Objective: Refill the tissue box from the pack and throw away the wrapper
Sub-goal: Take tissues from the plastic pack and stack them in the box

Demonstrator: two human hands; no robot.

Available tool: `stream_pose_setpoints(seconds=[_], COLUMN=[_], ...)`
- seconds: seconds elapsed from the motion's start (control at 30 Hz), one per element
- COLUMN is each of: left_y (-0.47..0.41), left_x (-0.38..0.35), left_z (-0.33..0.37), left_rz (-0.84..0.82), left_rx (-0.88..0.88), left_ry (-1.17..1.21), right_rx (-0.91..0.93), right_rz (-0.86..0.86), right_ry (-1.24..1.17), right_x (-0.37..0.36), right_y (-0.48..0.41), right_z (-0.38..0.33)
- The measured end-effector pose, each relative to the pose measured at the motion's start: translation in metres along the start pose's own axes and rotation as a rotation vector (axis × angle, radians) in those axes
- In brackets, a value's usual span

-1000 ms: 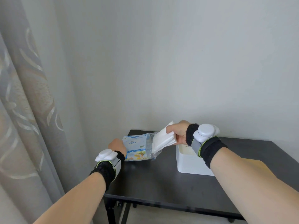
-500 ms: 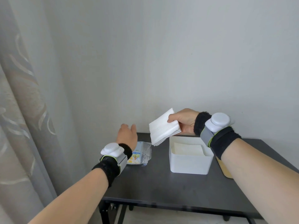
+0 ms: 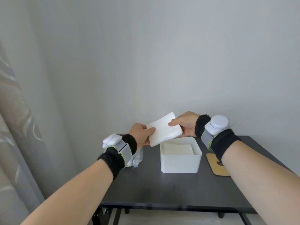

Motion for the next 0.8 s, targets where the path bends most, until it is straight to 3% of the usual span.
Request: stream_pose_setpoints(seconds=[0.3, 0.53, 0.8], left_y=[-0.017, -0.026, -0.032], left_x=[-0.035, -0.059, -0.065], left_z=[0.006, -0.003, -0.013], left_rz=[0.149, 0.224, 0.205], left_rx=[-0.157, -0.188, -0.145], left_ry=[-0.440, -0.717, -0.890], right_rx=[-0.046, -0.038, -0.013], right_rz=[0.161, 0.200, 0.196], right_ry=[0.254, 0.855, 0.986], right_x=[0.051, 0.064, 0.068], right_y=[-0.012, -0.021, -0.037], right_z=[0.029, 0.040, 0.064])
Point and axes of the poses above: each hand's wrist, its own y-axis away from the middle knuckle, its own x-axis out of the back of the hand, z = x × y, the point moved 4 cm from there along -y, towards the middle knuckle, and after that the axes turned 7 degrees about x, right-handed, at the moved point
